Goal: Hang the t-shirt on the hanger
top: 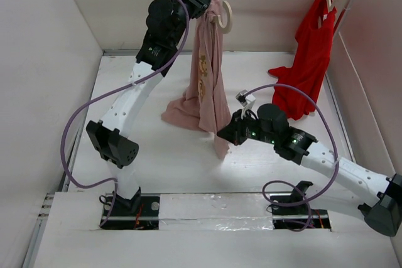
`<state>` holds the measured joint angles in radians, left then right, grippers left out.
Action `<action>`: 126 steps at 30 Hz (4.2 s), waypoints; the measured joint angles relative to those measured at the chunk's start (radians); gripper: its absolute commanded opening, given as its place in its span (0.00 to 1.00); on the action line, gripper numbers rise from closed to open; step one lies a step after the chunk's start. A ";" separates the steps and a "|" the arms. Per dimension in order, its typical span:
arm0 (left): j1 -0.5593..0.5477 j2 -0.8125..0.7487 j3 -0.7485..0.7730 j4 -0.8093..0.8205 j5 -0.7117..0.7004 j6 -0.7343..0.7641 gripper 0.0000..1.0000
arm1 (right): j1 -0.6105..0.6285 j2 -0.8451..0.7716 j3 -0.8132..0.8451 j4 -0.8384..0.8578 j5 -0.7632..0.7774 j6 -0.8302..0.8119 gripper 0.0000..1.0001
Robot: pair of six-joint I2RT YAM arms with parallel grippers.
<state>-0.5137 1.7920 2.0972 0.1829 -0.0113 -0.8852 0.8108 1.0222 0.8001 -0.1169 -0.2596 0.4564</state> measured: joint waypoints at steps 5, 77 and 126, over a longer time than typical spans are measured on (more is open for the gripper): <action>0.001 0.000 -0.045 0.047 -0.074 0.130 0.00 | 0.009 -0.051 0.095 -0.203 0.019 -0.024 0.00; -0.019 -0.406 -1.020 0.198 0.179 -0.189 0.43 | 0.140 0.180 0.158 0.034 0.487 0.094 0.00; 0.040 -0.264 -0.587 -0.076 0.017 0.170 0.00 | 0.113 0.027 0.097 -0.065 0.468 0.048 0.00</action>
<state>-0.4736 1.5284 1.5101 0.1066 0.0059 -0.7151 0.9234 1.0489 0.8967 -0.1822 0.2085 0.5045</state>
